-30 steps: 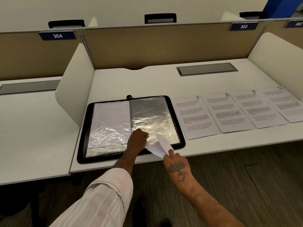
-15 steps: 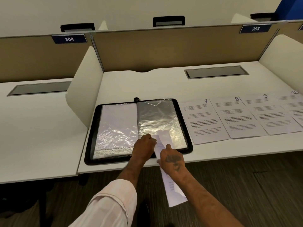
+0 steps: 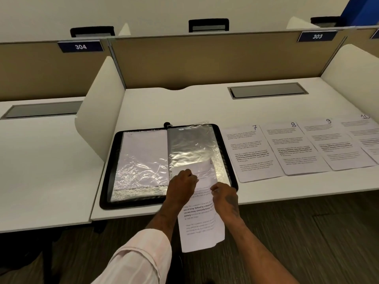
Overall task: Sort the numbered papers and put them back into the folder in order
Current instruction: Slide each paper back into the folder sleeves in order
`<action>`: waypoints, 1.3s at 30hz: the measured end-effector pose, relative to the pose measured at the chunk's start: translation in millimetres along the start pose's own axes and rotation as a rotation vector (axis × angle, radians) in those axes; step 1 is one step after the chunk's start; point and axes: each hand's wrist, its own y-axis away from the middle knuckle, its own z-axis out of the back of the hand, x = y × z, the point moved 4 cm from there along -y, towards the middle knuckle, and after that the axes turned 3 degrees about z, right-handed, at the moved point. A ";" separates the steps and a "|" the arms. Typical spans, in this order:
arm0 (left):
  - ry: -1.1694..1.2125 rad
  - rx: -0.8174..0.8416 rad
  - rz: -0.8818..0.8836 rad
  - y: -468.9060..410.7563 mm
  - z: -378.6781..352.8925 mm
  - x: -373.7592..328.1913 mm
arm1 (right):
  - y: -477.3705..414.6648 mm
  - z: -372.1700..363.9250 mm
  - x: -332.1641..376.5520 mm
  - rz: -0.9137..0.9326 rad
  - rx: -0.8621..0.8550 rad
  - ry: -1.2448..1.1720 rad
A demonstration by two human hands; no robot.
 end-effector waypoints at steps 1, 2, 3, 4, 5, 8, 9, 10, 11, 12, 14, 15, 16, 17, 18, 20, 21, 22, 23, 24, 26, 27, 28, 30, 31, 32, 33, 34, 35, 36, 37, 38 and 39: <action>-0.008 0.000 -0.008 0.8 0.2 -0.5 | -3.5 1.2 1.3 -0.025 -0.024 -0.059; -0.014 -0.002 -0.015 1.1 0.3 -1.1 | -7.5 2.7 1.9 -0.053 -0.052 -0.124; -0.019 -0.008 -0.024 1.4 -0.4 -1.1 | -12.4 3.4 1.9 -0.088 -0.078 -0.184; -0.020 -0.011 -0.030 1.7 -1.2 -1.1 | -17.5 4.5 1.3 -0.122 -0.105 -0.233; -0.016 -0.012 -0.029 2.0 -2.7 0.0 | -22.4 5.3 0.4 -0.153 -0.129 -0.269; 0.008 -0.003 0.009 4.7 -7.0 6.1 | -34.1 8.3 -6.0 -0.209 -0.171 -0.380; -0.002 0.008 0.023 6.2 -8.3 8.4 | -35.6 9.8 -8.0 -0.216 -0.163 -0.428; -0.022 0.023 0.035 7.9 -9.6 10.8 | -35.6 11.0 -10.6 -0.223 -0.143 -0.478; -0.047 0.036 0.045 9.4 -9.9 13.0 | -34.9 10.8 -15.3 -0.238 -0.108 -0.514; -0.070 0.052 0.060 9.9 -9.6 15.5 | -33.4 10.7 -20.4 -0.258 -0.065 -0.524; -0.094 0.079 0.093 10.7 -10.0 20.1 | -28.5 7.6 -35.6 -0.299 0.052 -0.474; -0.096 0.085 0.105 11.0 -9.7 21.6 | -24.6 5.1 -42.2 -0.308 0.138 -0.461; -0.097 0.088 0.115 11.1 -9.6 23.0 | -18.9 2.4 -46.9 -0.317 0.241 -0.462; -0.096 0.090 0.122 11.2 -9.3 23.6 | -12.3 -0.5 -51.1 -0.331 0.351 -0.462; -0.096 0.093 0.125 11.3 -8.9 24.2 | -4.8 -2.3 -53.5 -0.343 0.452 -0.448; -0.097 0.096 0.124 12.3 -8.0 23.8 | 6.0 -4.1 -59.1 -0.342 0.573 -0.391; -0.097 0.093 0.127 13.1 -7.4 23.5 | 8.5 -5.0 -61.9 -0.336 0.594 -0.372; -0.097 0.088 0.129 13.9 -6.7 22.6 | 9.7 -5.4 -63.7 -0.335 0.596 -0.369; -0.094 0.082 0.129 14.9 -5.6 20.9 | 10.0 -6.0 -65.1 -0.336 0.586 -0.374; -0.092 0.079 0.131 16.8 -5.5 19.6 | 10.2 -6.2 -64.9 -0.333 0.572 -0.388; -0.085 0.072 0.139 19.5 -4.2 16.9 | 8.2 -5.5 -60.7 -0.321 0.530 -0.428; -0.085 0.068 0.143 20.7 -4.0 16.0 | 6.8 -5.4 -58.5 -0.317 0.501 -0.451; -0.082 0.061 0.145 21.3 -3.4 15.3 | 4.1 -5.0 -56.0 -0.313 0.463 -0.472; -0.067 0.050 0.150 23.1 -2.4 13.7 | -1.7 -5.0 -51.0 -0.315 0.372 -0.512; -0.062 0.047 0.151 23.7 -2.5 13.3 | -4.9 -5.2 -48.5 -0.317 0.324 -0.526; -0.062 0.047 0.152 24.5 -3.2 13.1 | -8.5 -5.3 -46.4 -0.318 0.274 -0.530; -0.063 0.045 0.153 25.3 -3.5 14.0 | -12.2 -5.2 -43.1 -0.314 0.228 -0.529; -0.064 0.043 0.154 26.4 -4.3 14.8 | -15.5 -5.2 -39.8 -0.310 0.189 -0.528; -0.066 0.043 0.156 27.0 -4.7 15.8 | -18.4 -5.2 -35.8 -0.308 0.163 -0.526; -0.067 0.043 0.159 27.5 -5.5 16.7 | -21.2 -5.6 -32.7 -0.306 0.143 -0.515; -0.069 0.037 0.161 28.0 -6.3 17.5 | -23.3 -5.9 -30.4 -0.305 0.127 -0.502; -0.071 0.025 0.165 27.9 -6.3 18.4 | -26.1 -6.9 -29.2 -0.306 0.117 -0.500; -0.071 0.014 0.171 28.0 -6.5 19.1 | -27.3 -7.8 -28.1 -0.312 0.120 -0.523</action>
